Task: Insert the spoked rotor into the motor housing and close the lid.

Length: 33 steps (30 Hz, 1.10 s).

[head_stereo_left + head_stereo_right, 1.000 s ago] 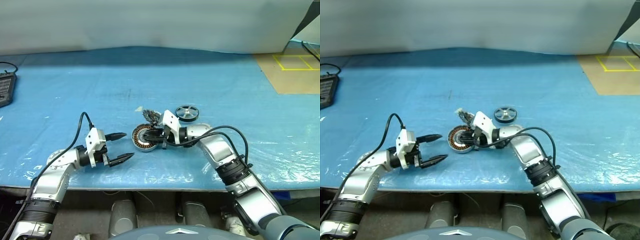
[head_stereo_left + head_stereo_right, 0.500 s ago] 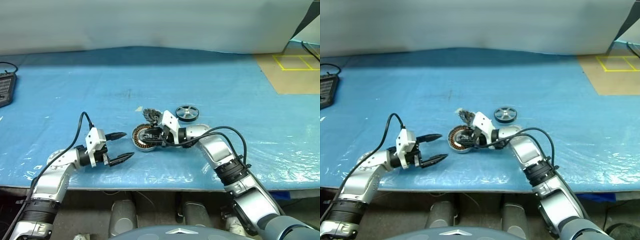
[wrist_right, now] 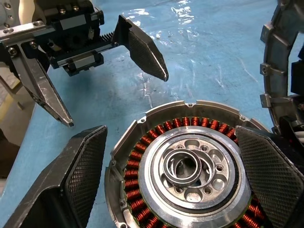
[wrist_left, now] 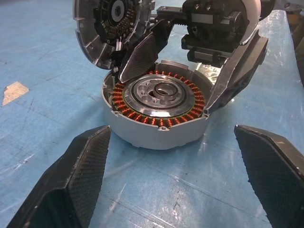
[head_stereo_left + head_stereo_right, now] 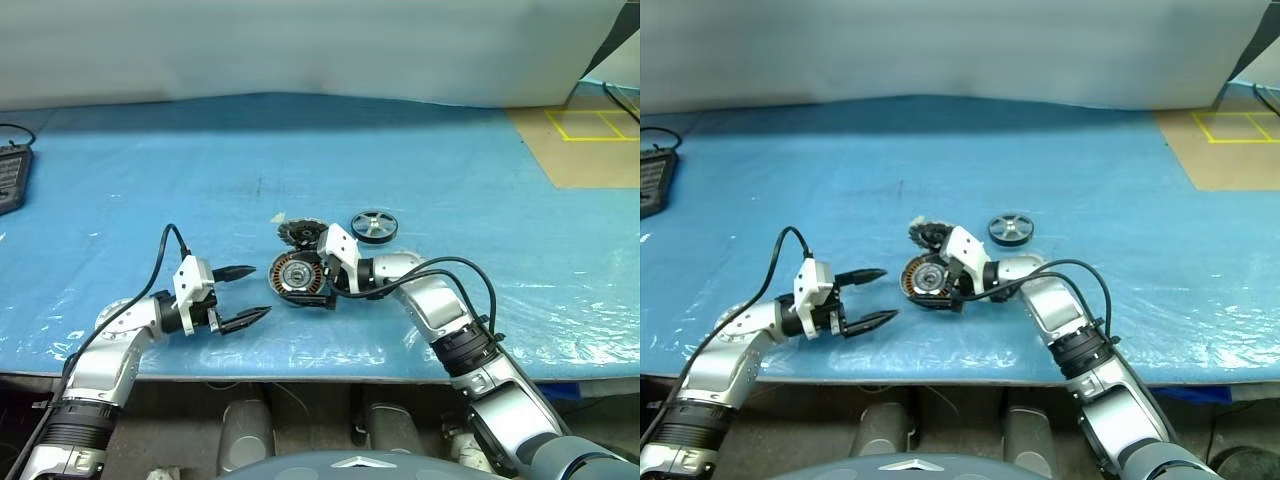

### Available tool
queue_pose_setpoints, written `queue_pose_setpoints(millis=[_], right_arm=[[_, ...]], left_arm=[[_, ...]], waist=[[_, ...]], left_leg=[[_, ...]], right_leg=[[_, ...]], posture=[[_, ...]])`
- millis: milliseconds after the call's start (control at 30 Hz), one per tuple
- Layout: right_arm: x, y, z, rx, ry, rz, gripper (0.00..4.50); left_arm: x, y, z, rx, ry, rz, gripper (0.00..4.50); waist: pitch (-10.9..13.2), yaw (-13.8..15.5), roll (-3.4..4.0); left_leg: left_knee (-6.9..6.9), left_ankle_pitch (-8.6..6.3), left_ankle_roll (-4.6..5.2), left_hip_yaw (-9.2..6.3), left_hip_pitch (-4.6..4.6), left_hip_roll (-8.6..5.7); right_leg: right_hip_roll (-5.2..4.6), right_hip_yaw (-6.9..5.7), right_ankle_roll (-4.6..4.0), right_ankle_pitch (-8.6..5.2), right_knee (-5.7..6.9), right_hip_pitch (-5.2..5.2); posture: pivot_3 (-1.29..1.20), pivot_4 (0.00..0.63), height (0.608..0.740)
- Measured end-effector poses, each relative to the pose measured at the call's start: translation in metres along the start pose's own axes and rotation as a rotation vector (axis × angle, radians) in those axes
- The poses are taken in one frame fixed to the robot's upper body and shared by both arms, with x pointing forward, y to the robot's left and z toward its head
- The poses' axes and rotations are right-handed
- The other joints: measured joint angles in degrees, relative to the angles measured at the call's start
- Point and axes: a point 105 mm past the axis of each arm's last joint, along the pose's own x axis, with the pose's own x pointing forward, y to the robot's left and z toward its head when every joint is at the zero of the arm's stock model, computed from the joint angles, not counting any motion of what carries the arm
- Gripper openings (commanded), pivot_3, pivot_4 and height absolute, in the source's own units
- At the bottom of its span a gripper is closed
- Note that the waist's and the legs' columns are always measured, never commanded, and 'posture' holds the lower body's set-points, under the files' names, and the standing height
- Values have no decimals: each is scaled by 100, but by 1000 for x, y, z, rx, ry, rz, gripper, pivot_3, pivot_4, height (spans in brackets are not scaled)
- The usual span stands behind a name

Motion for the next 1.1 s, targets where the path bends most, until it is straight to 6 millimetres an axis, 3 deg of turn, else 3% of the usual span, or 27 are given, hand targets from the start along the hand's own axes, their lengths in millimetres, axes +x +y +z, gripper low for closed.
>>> queue_pose_setpoints(millis=[67,133,300,367,433,567,800,867,1100], right_arm=[[-1,1,2,6,-8,7,4468],[-2,3,5,7,-16,13,4087],[-4,6,14,2,-34,29,2472],[-5,6,15,-4,-34,30,2472],[-6,6,15,-5,-32,30,2074],[-6,6,14,-2,-25,26,879],[-9,2,9,-18,-2,9,879],[-10,1,8,-25,4,7,507],[-7,3,5,-67,39,19,507]], left_arm=[[0,0,0,-1,0,-1,4363],[0,0,0,-6,2,-1,4363],[1,0,0,-4,2,-2,4363],[1,0,0,-5,2,-3,4363],[1,0,0,-6,2,-3,4363],[1,0,0,-6,1,-4,4363],[2,-1,0,-9,-2,-5,4363],[3,-1,-1,-11,-4,-6,4363],[5,-2,-1,-10,-1,-7,4363]], waist=[[0,0,0],[0,0,0],[0,0,0],[0,1,0],[0,0,-1],[0,0,-1],[-1,0,-1],[0,0,-1],[-1,0,-1]], left_leg=[[0,0,0,0,0,0],[0,0,0,0,0,0],[0,0,0,0,1,0],[0,0,0,0,0,-1],[0,0,0,0,1,-1],[0,0,0,0,0,-1],[0,0,0,0,1,0],[0,0,0,0,0,-1],[0,0,0,0,0,-1]], right_leg=[[0,0,0,0,0,0],[0,0,1,0,0,0],[0,0,1,0,1,0],[0,0,0,0,0,0],[0,0,1,0,0,0],[0,0,1,-1,0,0],[0,0,3,-2,0,0],[0,0,2,-1,0,0],[0,0,1,-1,0,0]], posture=[[0,150,740],[0,150,740],[0,150,740],[0,150,740],[0,150,740],[0,150,740],[0,150,740],[0,150,740],[0,150,740]])
